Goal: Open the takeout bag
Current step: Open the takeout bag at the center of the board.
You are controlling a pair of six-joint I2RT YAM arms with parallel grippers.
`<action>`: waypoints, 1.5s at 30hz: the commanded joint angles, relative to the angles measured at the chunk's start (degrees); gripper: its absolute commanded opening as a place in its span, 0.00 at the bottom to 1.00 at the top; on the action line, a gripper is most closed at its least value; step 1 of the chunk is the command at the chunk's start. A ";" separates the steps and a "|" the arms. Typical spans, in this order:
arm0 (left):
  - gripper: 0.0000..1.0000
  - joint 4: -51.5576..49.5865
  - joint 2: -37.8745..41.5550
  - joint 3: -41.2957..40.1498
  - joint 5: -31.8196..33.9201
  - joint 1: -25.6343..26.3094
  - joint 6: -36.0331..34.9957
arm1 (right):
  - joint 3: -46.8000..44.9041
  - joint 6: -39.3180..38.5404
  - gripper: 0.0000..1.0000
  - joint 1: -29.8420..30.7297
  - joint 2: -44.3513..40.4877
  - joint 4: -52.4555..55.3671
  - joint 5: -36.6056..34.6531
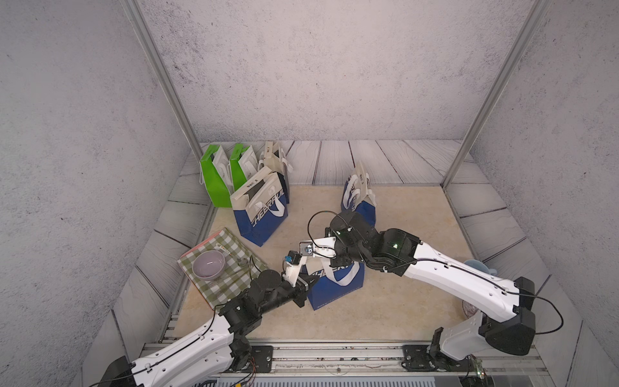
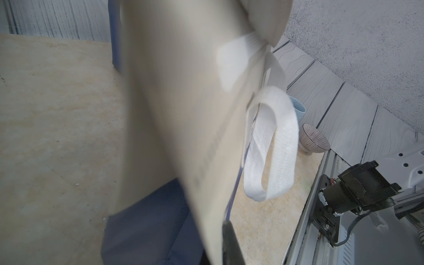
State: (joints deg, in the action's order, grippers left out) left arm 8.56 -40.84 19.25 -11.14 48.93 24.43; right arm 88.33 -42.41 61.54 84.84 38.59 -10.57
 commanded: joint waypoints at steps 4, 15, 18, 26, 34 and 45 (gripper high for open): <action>0.00 -1.70 0.98 -0.42 -0.51 0.29 -0.49 | -2.80 2.69 0.22 -0.31 -2.08 -1.77 -0.37; 0.00 -1.96 1.11 -0.35 -0.55 0.29 -0.61 | -7.70 3.90 0.25 -0.32 -3.90 -4.81 -2.34; 0.00 -1.95 1.20 -0.49 -0.44 0.28 -0.58 | -8.26 3.66 0.17 -0.40 -4.48 -5.21 -2.87; 0.00 -1.96 1.02 -0.27 -0.20 0.28 -0.65 | -6.63 2.31 0.00 -0.77 -4.73 -3.91 -2.46; 0.00 -2.32 1.09 -0.32 -0.03 0.24 -0.66 | 2.01 -3.23 0.00 -1.20 -2.46 4.88 -0.11; 0.00 -2.32 0.43 -0.29 -0.19 0.29 -0.77 | 15.54 -7.01 0.00 -1.42 5.34 20.55 2.65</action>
State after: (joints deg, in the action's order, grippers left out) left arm 8.40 -40.16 19.25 -11.16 48.95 24.36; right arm 100.25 -48.07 60.47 90.08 56.16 -8.05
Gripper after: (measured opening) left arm 0.047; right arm 0.044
